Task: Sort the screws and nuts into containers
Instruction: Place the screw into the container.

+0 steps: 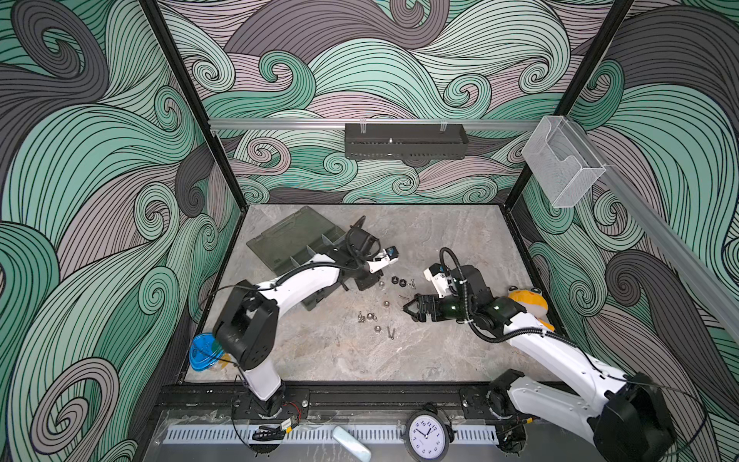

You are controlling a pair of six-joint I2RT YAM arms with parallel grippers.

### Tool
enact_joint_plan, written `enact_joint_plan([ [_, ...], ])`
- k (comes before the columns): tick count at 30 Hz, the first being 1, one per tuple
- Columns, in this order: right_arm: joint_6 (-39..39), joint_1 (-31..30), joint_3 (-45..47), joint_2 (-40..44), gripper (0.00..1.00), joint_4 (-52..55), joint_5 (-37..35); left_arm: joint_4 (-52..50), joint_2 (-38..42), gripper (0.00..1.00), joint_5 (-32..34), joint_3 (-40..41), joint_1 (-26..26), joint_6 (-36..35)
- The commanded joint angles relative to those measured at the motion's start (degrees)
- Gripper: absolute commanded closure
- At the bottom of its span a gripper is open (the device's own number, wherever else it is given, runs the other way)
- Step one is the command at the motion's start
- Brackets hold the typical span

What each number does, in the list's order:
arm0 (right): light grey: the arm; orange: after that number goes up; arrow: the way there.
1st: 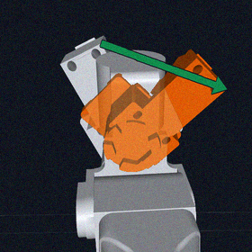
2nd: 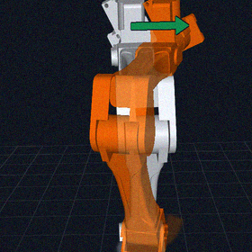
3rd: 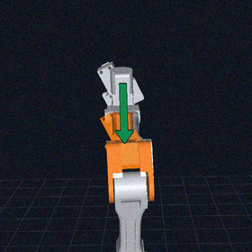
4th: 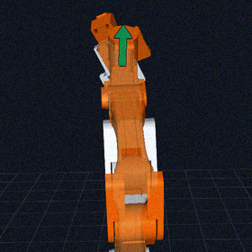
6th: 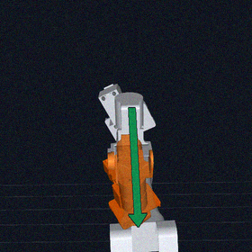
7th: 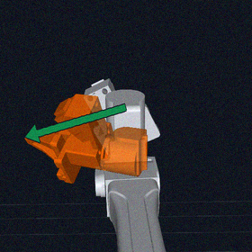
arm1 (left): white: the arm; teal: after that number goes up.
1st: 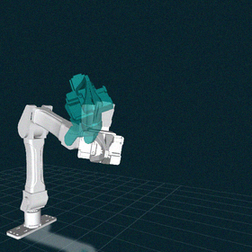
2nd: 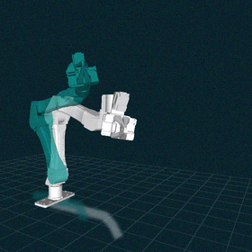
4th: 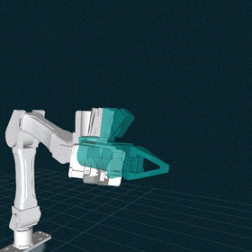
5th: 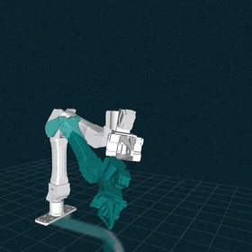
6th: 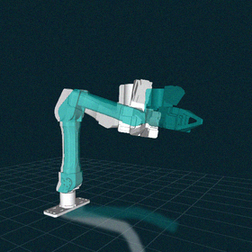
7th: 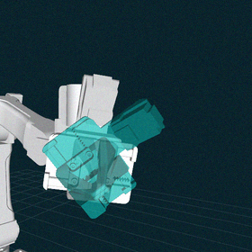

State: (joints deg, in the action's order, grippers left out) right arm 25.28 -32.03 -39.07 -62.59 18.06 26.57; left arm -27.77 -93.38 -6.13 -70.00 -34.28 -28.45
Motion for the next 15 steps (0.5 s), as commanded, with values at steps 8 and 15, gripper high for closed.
enact_joint_plan([
  [8, 0.6, -8.4, -4.4, -7.3, 0.0, -5.4, -1.8, -10.5, 14.0, 0.86, 10.1, 14.1, 15.4, 4.7],
  [15, 1.1, -9.6, -3.9, -7.4, 0.0, -5.5, -2.5, -10.3, 12.3, 0.86, 10.1, 14.4, 19.0, 5.9],
])
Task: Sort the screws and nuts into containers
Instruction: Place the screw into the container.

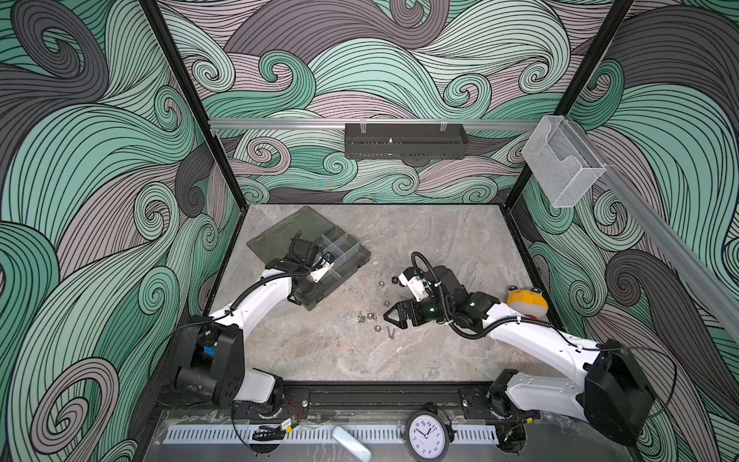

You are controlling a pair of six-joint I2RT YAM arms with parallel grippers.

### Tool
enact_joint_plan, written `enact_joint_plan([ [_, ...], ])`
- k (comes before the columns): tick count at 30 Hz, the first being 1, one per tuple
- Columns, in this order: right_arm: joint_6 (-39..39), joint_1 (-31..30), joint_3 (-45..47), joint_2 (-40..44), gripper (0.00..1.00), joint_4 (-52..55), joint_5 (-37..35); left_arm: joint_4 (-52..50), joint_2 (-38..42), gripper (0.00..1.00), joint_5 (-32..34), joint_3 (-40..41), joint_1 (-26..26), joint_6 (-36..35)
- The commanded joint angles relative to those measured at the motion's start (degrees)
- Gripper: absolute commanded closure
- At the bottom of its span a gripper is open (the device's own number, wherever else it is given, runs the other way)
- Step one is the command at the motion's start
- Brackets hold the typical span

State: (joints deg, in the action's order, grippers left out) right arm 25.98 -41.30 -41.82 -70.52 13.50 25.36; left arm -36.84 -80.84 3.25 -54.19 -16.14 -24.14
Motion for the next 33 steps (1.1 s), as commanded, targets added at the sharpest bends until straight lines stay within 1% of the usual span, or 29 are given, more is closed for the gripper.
enact_joint_plan([
  [1, 0.4, -0.4, -0.9, 0.7, 0.0, -0.7, -1.6, -1.7, -2.5, 0.86, 1.0, -1.5, 0.9, 1.7],
  [5, 0.7, -0.4, -0.4, 1.4, 0.0, -0.9, -1.9, -2.8, -3.9, 0.86, 1.7, -0.8, 0.9, 1.5],
  [9, 0.7, -0.8, -1.3, 0.0, 0.0, -1.3, -1.5, -3.2, -4.7, 0.84, 4.5, -0.8, 0.9, 1.1],
  [12, 0.6, -1.3, -2.0, -0.8, 0.0, -1.4, -1.5, -2.7, -4.9, 0.84, 3.3, -0.9, 1.0, 1.1],
  [21, 1.0, -1.3, -0.8, -0.6, 0.0, -1.7, -2.1, -2.6, -7.6, 0.81, 3.5, -2.3, 1.1, 0.8],
  [29, 1.0, -1.3, -0.9, -1.0, 0.0, -1.8, -2.3, -1.8, -6.6, 0.73, 4.2, -1.8, 1.1, 0.8],
  [33, 1.1, -1.3, -0.9, -1.1, 0.0, -1.8, -2.2, -0.8, -4.7, 0.73, 3.8, -1.2, 1.0, 0.6],
])
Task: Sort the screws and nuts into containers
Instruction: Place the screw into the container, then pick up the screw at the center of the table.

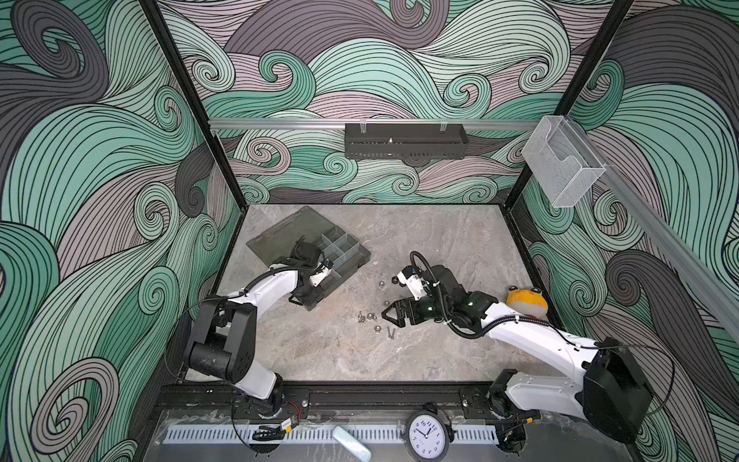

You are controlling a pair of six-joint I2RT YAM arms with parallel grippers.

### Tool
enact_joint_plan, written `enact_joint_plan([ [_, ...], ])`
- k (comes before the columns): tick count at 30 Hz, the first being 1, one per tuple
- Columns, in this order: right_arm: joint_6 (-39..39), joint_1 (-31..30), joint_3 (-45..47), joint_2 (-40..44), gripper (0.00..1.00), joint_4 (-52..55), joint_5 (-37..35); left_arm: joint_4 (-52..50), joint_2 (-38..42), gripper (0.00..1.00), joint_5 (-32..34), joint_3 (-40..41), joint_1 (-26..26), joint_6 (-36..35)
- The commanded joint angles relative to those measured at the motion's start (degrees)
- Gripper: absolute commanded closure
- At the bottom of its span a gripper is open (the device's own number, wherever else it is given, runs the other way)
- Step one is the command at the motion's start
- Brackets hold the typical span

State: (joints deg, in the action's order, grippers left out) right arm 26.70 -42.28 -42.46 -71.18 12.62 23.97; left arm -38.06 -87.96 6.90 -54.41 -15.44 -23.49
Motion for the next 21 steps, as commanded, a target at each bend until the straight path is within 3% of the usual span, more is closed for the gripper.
enact_joint_plan([
  [1, 0.4, -0.3, -0.2, -0.5, 0.01, -0.9, -0.9, 0.9, 3.3, 0.73, -0.7, -0.9, 0.2, -0.2],
  [8, 2.5, 0.4, 2.1, 1.3, 0.0, -2.0, -1.2, 8.2, 12.7, 0.73, -12.8, 1.4, -0.5, -2.9],
  [10, 3.8, 1.9, 4.0, 3.2, 0.01, -2.7, -1.0, 12.3, 15.3, 0.72, -17.9, 2.6, -2.8, -2.2],
  [12, 4.6, 4.1, 6.2, 5.5, 0.0, -3.1, -0.2, 14.4, 16.3, 0.67, -19.1, 2.3, -7.5, -2.2],
  [16, 4.7, 9.7, 10.7, 10.9, 0.01, -1.1, 1.2, 13.9, 10.8, 0.65, -21.7, -3.0, -16.4, -2.0],
  [21, 4.1, 17.1, 13.6, 19.0, 0.0, 6.9, 2.2, 14.2, -3.0, 0.65, -24.6, -11.7, -25.0, -2.8],
])
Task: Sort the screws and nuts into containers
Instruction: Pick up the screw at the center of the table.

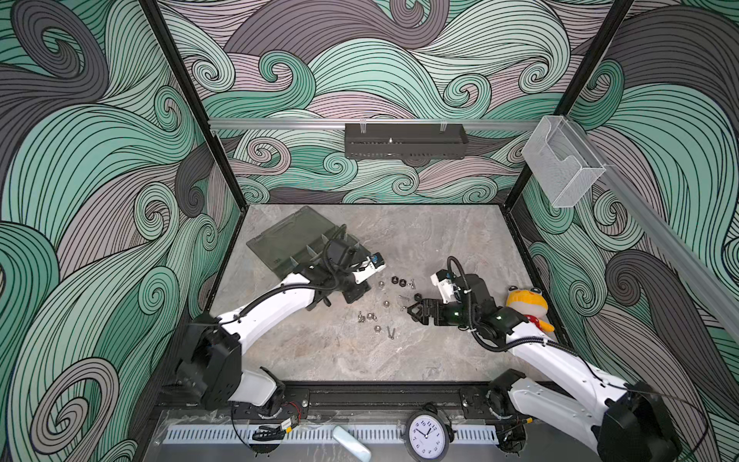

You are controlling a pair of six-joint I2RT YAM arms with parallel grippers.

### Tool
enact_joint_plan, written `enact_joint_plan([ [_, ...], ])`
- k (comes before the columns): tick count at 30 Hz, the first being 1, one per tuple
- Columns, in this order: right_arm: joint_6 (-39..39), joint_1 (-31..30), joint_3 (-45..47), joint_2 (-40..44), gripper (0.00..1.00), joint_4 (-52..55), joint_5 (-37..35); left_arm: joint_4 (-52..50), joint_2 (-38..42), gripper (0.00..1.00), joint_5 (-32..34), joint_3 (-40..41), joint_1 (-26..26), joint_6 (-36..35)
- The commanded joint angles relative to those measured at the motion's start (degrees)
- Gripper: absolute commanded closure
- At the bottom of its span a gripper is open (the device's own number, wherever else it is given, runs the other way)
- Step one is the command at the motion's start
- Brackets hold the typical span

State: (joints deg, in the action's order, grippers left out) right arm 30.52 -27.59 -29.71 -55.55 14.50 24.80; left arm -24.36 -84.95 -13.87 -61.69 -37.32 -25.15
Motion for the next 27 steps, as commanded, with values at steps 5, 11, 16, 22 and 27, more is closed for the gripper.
enact_joint_plan([
  [5, 0.9, 6.5, 3.6, 9.4, 0.0, 11.0, 2.3, -12.0, -19.1, 0.65, -3.3, -20.7, -10.2, -1.2],
  [11, 4.2, 7.1, 8.2, 15.9, 0.01, 12.4, 3.8, -26.3, -31.9, 0.64, -1.0, -35.4, -14.8, 0.2],
  [16, 4.5, 7.0, 9.0, 21.8, 0.0, 17.0, 4.5, -30.4, -34.5, 0.64, 3.3, -37.9, -16.6, 13.2],
  [22, 6.7, 7.0, 11.9, 29.1, 0.01, 20.2, 5.4, -31.4, -38.6, 0.62, 3.6, -40.7, -18.6, 20.8],
  [27, 7.6, 7.0, 13.1, 32.4, 0.0, 21.2, 5.6, -29.2, -39.6, 0.62, 4.8, -41.5, -19.9, 23.6],
])
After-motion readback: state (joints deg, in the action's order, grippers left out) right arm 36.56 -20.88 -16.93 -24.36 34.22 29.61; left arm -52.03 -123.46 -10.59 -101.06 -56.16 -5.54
